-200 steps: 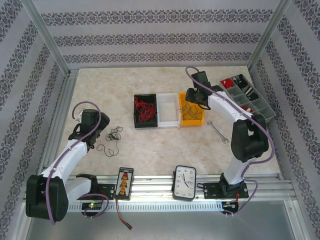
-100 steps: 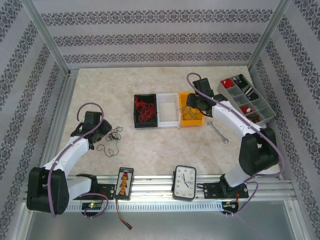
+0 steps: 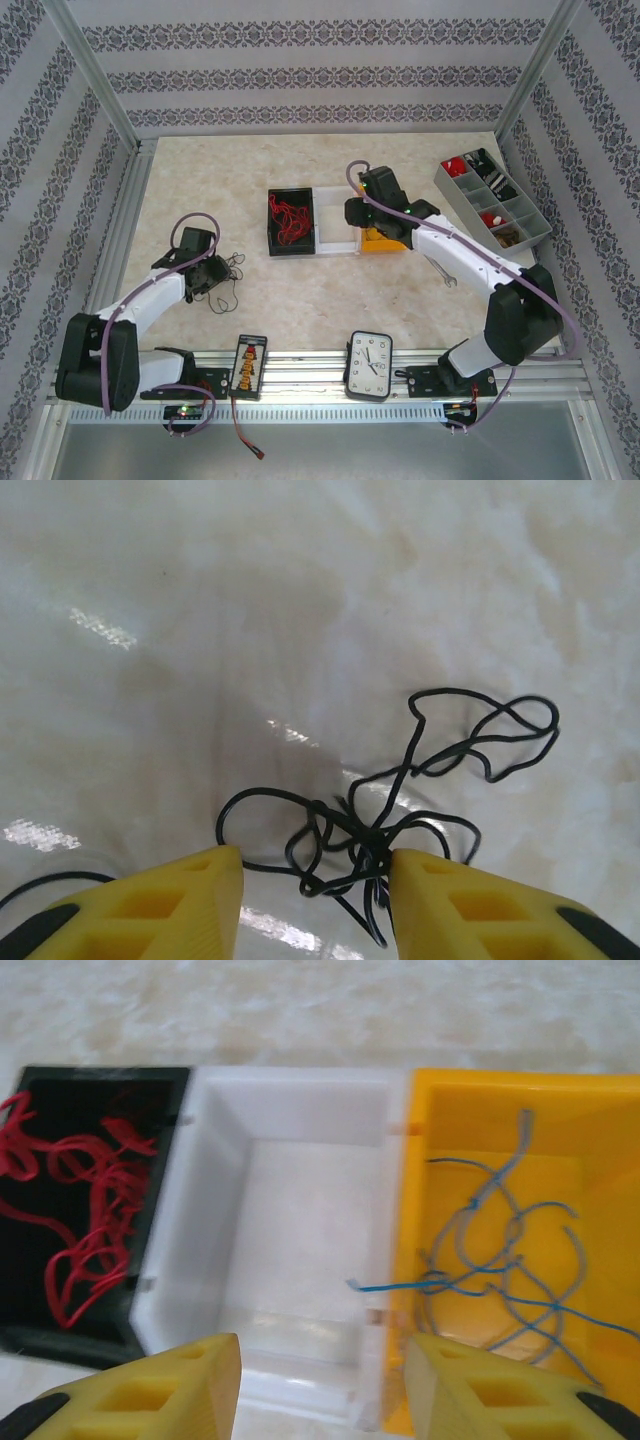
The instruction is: Untangle the cables
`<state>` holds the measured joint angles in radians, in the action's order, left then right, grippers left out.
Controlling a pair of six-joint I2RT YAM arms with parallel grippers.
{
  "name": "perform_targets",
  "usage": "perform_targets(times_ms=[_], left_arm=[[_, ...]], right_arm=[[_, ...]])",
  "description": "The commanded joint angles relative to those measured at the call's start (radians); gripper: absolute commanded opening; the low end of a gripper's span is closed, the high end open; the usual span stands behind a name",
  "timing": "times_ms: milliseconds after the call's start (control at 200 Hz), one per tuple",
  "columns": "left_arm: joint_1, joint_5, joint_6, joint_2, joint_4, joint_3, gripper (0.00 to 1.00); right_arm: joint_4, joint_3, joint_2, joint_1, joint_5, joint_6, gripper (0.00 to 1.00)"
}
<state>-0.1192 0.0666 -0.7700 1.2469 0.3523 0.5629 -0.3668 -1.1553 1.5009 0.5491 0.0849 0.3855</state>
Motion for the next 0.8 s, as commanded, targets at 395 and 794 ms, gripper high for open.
perform_targets(times_ms=[395,794], left_arm=[[-0.019,0.195,0.050,-0.292,-0.210,-0.021,0.00],[-0.028,0.402,0.007,-0.374,-0.372,-0.058,0.00]], right_arm=[[0.153,-0.101,0.159,0.204,-0.444,-0.107,0.45],[0.282,-0.221,0.277,0.220,-0.676,-0.045,0.47]])
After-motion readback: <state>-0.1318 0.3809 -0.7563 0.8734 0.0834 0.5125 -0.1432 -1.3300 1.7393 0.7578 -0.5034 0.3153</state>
